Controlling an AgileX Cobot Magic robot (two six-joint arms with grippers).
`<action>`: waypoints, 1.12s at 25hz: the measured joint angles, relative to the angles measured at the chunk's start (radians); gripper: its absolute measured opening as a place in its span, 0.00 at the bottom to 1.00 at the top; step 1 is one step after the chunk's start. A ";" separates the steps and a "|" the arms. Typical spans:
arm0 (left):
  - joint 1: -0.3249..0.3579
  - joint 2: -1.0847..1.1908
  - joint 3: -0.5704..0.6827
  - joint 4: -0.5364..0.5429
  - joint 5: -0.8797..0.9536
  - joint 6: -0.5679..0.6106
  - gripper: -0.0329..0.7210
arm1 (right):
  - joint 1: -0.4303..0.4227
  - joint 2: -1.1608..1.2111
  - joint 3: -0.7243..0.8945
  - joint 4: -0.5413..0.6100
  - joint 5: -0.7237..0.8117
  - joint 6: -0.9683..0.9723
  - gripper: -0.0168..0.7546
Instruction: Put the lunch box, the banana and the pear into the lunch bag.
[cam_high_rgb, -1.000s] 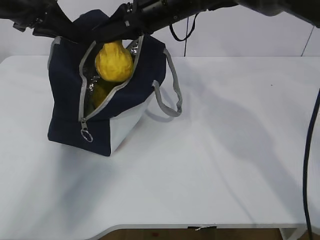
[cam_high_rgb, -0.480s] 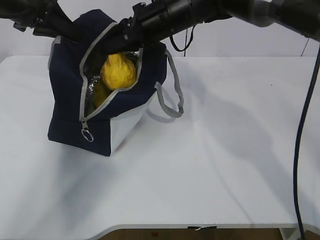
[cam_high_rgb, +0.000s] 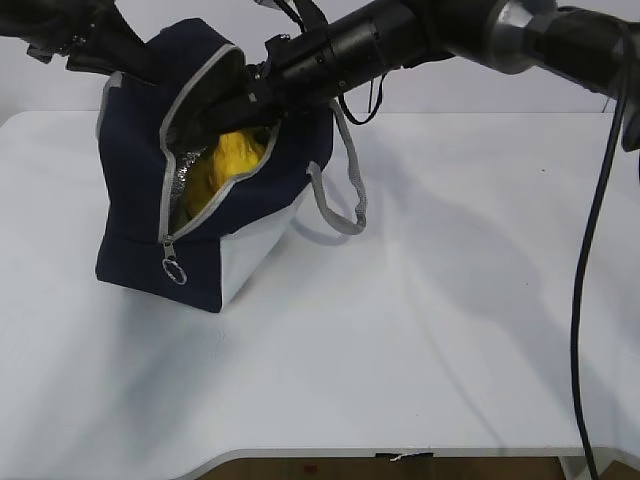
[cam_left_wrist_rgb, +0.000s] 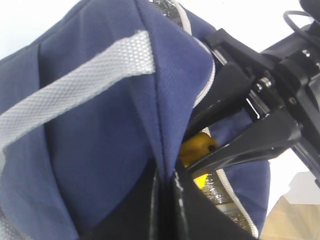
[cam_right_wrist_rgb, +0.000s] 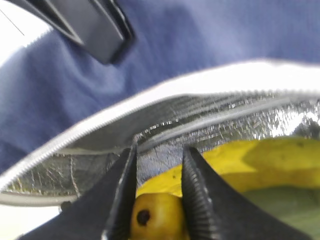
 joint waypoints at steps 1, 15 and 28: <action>0.000 0.000 0.000 0.000 0.000 0.000 0.04 | 0.000 0.000 0.000 -0.002 0.000 0.000 0.34; 0.000 0.000 0.000 -0.002 0.000 0.000 0.04 | 0.000 0.000 0.000 -0.021 0.006 0.053 0.53; 0.000 0.000 0.000 -0.002 0.000 0.001 0.04 | -0.029 -0.054 0.000 -0.089 -0.019 0.303 0.53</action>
